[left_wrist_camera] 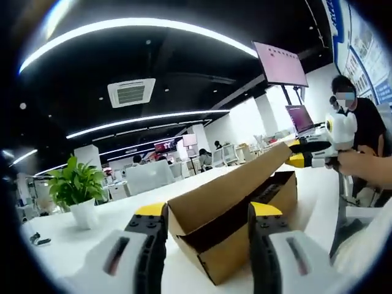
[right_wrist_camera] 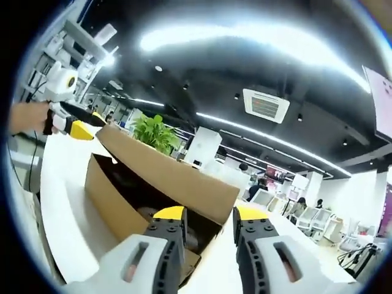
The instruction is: Operate the shoe box by opening the lid, removing the specified soft item, and placing it in the target area until the item is outside and the box remains undamaged.
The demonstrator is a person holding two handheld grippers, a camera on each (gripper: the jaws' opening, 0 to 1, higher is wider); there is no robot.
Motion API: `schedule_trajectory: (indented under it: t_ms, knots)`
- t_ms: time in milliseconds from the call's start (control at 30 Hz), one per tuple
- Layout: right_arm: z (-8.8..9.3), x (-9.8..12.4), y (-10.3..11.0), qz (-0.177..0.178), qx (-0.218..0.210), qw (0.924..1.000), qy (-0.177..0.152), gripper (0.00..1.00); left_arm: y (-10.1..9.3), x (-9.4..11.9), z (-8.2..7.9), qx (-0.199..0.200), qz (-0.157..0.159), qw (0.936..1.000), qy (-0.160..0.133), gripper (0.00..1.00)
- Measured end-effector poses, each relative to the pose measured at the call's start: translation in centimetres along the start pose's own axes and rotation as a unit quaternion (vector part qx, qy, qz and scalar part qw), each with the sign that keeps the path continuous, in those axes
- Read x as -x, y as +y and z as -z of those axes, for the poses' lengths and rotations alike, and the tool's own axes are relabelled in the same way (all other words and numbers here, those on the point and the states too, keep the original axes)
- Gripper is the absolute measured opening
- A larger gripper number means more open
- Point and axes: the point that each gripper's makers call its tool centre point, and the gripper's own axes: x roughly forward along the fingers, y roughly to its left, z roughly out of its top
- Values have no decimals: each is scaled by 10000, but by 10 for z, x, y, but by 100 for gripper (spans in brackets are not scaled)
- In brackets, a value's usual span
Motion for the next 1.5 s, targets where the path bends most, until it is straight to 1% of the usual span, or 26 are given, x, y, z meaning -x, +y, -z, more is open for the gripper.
schedule_trajectory:
  t_ms: [67,133,200,267,367,533,600,733,833,900,967,1100,1233,1333,1400,1433,1467,1500]
  knots:
    - [-1,-1,0,-11,-114,9999,-9,30,0,-1,2,11,7,10000,52,53]
    - [-3,-1,0,-20,-224,9997,-28,30,0,-1,3,75,9,10000,37,53]
    - [-4,-1,0,-15,-231,9997,-32,30,1,-1,3,152,26,9999,69,53]
    - [-5,-1,1,-18,-262,9996,-55,31,0,-1,2,185,89,9998,17,55]
    - [-11,-2,4,-208,-555,9978,-299,37,-1,-1,2,149,169,9997,20,57]
    - [-12,-10,-3,-158,-535,9980,-294,36,-3,-2,-1,150,245,9996,-14,59]
    - [-14,-12,-4,-83,-436,9986,-300,36,-4,0,-2,118,221,9997,-74,59]
    - [-15,-15,-4,-26,-234,9993,-280,35,-3,-1,0,38,190,9998,-31,58]
    - [-20,-16,-7,118,-280,9989,-346,36,-3,0,-1,27,196,9998,-37,58]
    - [-20,-18,-8,207,-277,9990,-268,38,-4,1,0,-56,171,9998,-15,57]
    - [-17,-22,-10,251,-403,9986,-218,39,-5,1,1,-101,179,9998,2,57]
    - [-17,-24,-13,374,-626,9969,-291,29,-4,1,0,-39,213,9998,-13,58]
    - [-19,-26,-20,522,-737,9954,-333,24,-4,2,0,82,298,9995,-40,58]
    - [-21,-28,-25,561,-900,9938,-333,22,-4,1,-2,349,363,9986,-128,59]
    - [-20,-31,-30,657,-889,9934,-301,17,-3,2,-4,490,394,9979,-131,59]
    - [-19,-32,-33,669,-907,9932,-283,13,-5,2,-4,589,471,9971,-112,57]
    - [-18,-31,-35,719,-1028,9918,-247,11,-6,2,-5,624,524,9966,-116,57]
    - [-19,-32,-36,707,-1052,9916,-261,10,-6,2,-6,659,542,9963,-141,59]
